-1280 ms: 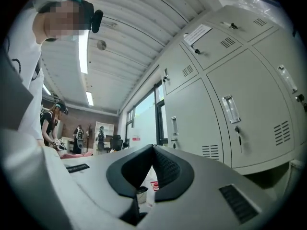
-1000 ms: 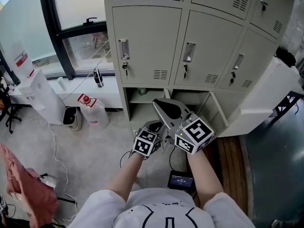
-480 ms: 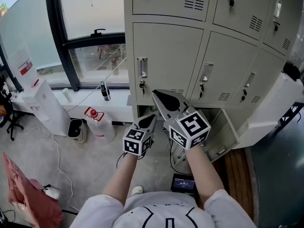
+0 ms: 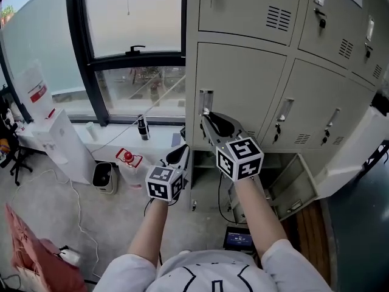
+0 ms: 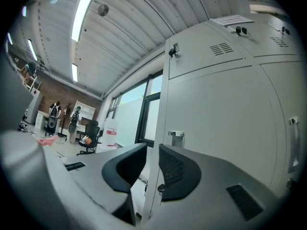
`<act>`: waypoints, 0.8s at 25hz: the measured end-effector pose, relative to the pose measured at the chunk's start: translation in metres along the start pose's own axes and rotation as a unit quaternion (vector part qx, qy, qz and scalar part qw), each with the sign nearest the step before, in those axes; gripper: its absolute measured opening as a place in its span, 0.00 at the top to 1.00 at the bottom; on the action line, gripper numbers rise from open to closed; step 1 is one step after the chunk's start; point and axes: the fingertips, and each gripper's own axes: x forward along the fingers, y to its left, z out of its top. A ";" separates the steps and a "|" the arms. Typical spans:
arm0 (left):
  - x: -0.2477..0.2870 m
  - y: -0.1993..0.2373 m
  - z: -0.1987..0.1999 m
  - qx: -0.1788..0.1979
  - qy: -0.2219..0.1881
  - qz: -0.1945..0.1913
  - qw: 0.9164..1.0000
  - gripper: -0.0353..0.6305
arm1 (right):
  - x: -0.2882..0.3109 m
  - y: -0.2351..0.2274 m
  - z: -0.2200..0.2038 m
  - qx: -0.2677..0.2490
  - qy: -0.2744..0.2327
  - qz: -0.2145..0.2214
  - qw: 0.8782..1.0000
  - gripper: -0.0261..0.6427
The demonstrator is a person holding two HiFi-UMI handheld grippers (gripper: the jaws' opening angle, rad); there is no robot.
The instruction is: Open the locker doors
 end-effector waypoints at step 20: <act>-0.016 0.059 0.023 0.009 -0.033 -0.009 0.999 0.92 | 0.077 -0.023 -0.040 0.041 0.063 -0.041 0.996 0.70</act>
